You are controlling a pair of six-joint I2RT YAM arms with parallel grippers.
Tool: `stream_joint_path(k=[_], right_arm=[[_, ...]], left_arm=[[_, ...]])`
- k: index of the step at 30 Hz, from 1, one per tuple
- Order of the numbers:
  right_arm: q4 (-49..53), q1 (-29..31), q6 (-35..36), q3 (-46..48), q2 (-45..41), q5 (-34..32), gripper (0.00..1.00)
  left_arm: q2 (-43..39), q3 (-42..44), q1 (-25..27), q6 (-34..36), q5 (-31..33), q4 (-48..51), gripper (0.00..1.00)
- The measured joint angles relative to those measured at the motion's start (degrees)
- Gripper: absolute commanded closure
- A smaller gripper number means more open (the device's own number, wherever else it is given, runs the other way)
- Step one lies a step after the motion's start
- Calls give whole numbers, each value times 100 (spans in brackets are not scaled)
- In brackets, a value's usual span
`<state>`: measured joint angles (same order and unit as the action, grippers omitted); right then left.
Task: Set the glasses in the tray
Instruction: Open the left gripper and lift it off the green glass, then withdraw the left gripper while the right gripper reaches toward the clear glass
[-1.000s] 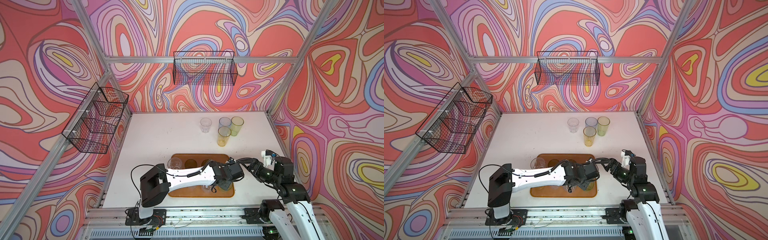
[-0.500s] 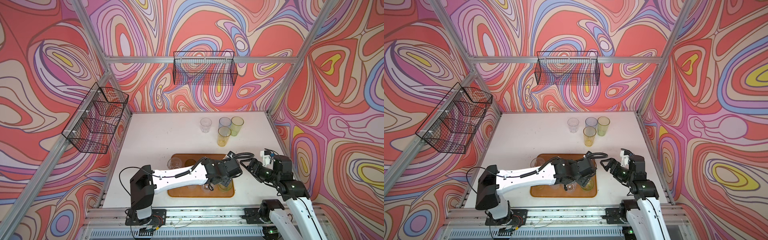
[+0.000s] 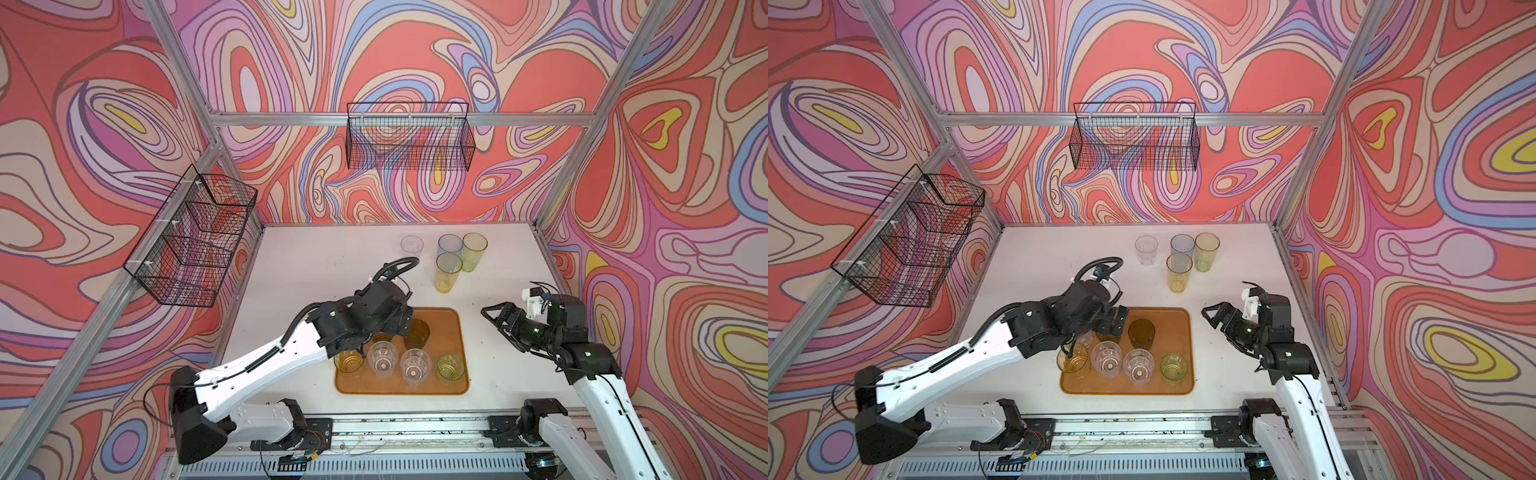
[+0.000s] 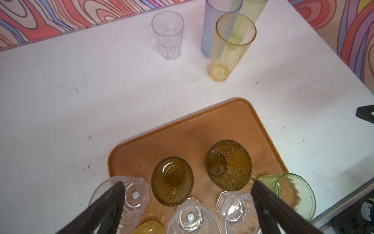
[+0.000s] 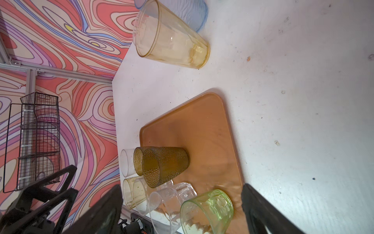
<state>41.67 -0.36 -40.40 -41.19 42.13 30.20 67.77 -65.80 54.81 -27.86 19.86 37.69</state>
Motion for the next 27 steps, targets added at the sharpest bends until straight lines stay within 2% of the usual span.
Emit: stream_joint_path(k=[6, 15, 21, 27], right_arm=[[-2, 0, 24, -549, 365, -52, 9], [-20, 107, 20, -1349, 953, -109, 9], [-109, 732, 31, -2072, 1523, -466, 8], [-225, 1578, 114, -2870, 2573, -970, 9]], left_arm=[[-1086, 769, -542, -114, -295, -168, 0], [-1429, 1351, -1102, -232, -861, -243, 0], [-1510, 1550, -1464, -240, -1224, -328, 0], [-1707, 1731, -1751, -260, -1429, -481, 0]])
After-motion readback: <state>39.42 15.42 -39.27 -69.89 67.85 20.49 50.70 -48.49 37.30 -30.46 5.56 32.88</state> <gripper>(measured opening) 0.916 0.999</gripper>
